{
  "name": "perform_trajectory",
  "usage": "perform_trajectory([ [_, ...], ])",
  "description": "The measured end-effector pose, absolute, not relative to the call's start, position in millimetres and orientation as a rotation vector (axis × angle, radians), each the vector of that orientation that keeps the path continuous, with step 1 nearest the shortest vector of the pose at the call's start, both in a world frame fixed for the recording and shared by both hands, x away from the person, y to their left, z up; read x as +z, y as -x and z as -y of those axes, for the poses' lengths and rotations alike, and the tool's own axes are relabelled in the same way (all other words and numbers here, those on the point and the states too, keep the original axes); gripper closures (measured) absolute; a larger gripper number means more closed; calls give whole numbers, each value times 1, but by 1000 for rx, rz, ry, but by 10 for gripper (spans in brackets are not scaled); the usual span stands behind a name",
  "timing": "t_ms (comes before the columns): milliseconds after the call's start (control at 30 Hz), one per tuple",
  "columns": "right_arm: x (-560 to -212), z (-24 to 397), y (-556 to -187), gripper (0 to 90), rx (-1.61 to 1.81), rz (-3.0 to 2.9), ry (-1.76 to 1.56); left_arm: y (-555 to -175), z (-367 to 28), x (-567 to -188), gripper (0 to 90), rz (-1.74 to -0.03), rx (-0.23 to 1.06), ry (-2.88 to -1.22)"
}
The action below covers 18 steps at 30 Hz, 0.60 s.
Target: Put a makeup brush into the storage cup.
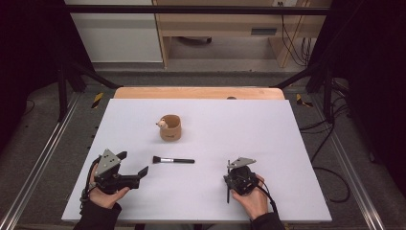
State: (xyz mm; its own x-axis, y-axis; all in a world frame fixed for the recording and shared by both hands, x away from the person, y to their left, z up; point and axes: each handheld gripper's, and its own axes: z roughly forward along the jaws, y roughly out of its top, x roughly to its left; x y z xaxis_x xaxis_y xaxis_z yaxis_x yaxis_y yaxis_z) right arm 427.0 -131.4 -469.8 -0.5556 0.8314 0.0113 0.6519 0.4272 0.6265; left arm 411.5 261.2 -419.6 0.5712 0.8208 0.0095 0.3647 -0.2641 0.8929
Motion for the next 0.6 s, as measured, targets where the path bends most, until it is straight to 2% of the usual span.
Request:
perform_trajectory([
  [600, -467, 143, -431, 844, 774, -2369, -1327, -412, -260, -421, 49, -959, 604, -1871],
])
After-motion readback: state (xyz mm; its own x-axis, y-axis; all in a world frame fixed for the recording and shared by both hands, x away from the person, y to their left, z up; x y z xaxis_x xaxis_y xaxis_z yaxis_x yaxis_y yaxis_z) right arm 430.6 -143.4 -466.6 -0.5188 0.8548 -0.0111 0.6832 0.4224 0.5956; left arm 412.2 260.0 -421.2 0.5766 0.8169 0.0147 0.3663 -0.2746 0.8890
